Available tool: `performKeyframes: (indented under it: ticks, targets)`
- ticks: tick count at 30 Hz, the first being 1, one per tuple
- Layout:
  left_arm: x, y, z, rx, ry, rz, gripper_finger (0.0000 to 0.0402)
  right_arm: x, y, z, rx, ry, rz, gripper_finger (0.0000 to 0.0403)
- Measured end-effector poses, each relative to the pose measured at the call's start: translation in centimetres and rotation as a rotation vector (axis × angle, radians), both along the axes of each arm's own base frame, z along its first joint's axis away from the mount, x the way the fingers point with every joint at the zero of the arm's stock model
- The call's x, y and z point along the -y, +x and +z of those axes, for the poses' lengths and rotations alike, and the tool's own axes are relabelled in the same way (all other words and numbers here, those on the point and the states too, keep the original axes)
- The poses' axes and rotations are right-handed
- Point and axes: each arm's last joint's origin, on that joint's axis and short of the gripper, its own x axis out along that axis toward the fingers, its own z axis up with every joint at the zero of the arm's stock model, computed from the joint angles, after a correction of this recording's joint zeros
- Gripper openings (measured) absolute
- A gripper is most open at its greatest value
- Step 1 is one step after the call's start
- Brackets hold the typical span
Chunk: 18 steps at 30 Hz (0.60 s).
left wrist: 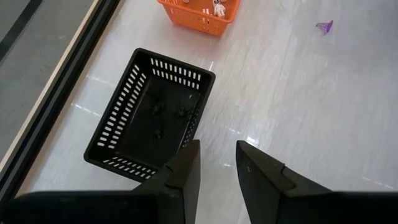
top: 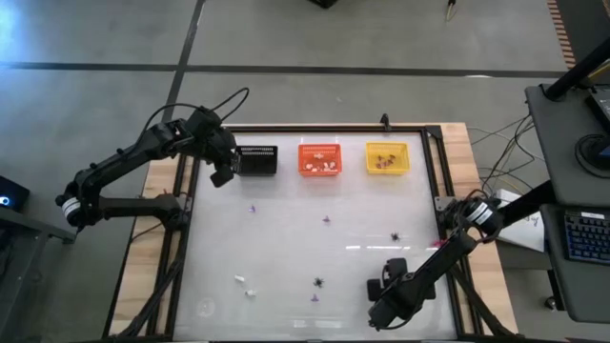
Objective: Sort Halloween decoration
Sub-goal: Put the witch hat toy into the yellow bin
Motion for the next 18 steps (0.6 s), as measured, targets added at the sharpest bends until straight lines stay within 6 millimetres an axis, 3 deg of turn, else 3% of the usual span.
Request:
performKeyframes:
  ticks: [6,18]
  targets:
    - [0.0,0.0,0.0,0.000,0.000,0.000,0.0085,0.1,-0.1,0.0,-0.027,0.012,-0.005,0.0014]
    - [0.0,0.0,0.0,0.002,0.003,0.000,0.0085,-0.8,0.8,1.1,0.019,0.052,-0.008,0.0008]
